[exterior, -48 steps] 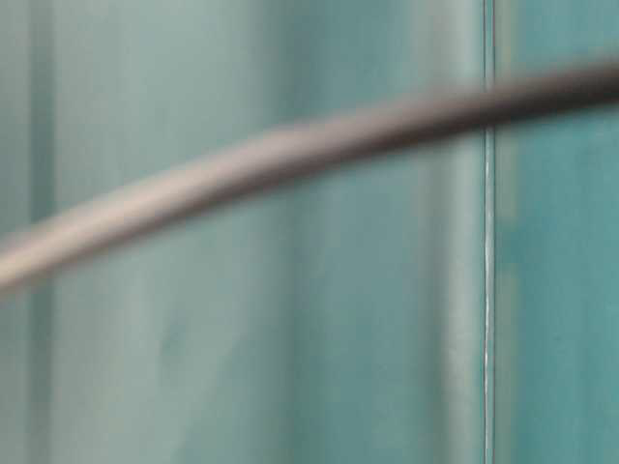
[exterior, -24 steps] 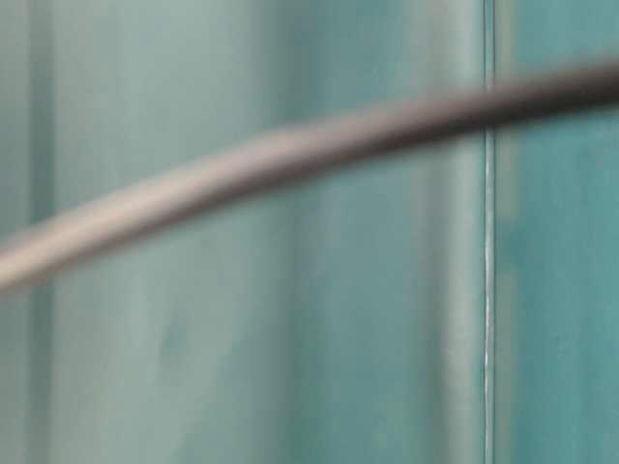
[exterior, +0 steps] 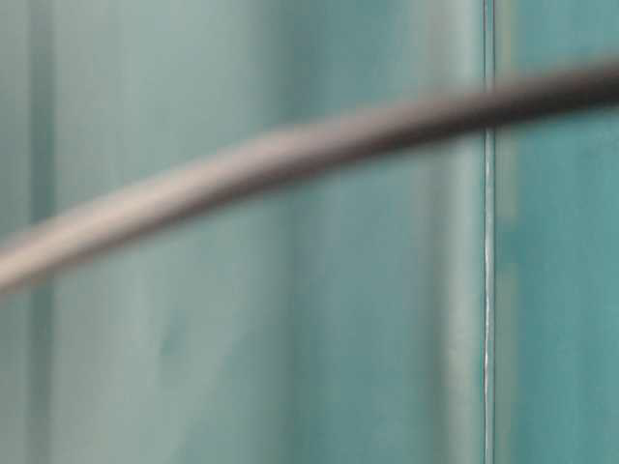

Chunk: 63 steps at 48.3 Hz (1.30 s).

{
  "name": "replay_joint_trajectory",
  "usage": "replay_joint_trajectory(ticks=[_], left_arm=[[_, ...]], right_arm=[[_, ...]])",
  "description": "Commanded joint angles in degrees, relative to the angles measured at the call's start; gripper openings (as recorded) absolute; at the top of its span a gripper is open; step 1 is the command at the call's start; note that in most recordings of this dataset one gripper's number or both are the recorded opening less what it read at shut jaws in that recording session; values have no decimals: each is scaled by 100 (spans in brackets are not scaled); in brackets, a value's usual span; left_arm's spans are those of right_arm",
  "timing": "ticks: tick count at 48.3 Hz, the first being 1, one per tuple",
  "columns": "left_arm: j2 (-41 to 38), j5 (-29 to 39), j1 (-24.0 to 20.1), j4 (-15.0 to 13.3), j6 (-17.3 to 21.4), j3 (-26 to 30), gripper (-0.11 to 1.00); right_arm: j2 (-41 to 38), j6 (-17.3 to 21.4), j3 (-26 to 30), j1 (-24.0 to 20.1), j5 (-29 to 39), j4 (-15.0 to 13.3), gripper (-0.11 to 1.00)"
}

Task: Insert the wire through the hole in the metal fitting marked with a red label.
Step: 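Lower the wire tip along the rail toward the white fitting, then push the wire tip through the red-ringed hole with the right gripper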

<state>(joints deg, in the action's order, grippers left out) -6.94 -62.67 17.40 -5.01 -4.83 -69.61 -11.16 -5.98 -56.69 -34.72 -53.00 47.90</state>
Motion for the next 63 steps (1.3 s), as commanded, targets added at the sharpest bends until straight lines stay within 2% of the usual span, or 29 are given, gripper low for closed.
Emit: replay_joint_trajectory(ticks=[1,25,63], left_arm=[[44,-44,18,9,9,62,82],[44,-26,18,9,9,70,82],[44,18,18,26,9,141,81]], right_arm=[[35,0,88,53,-62,0,-1],[-26,-70,167,149,-53,-35,-1],[-220,-88,404,378,0,-492,-1]])
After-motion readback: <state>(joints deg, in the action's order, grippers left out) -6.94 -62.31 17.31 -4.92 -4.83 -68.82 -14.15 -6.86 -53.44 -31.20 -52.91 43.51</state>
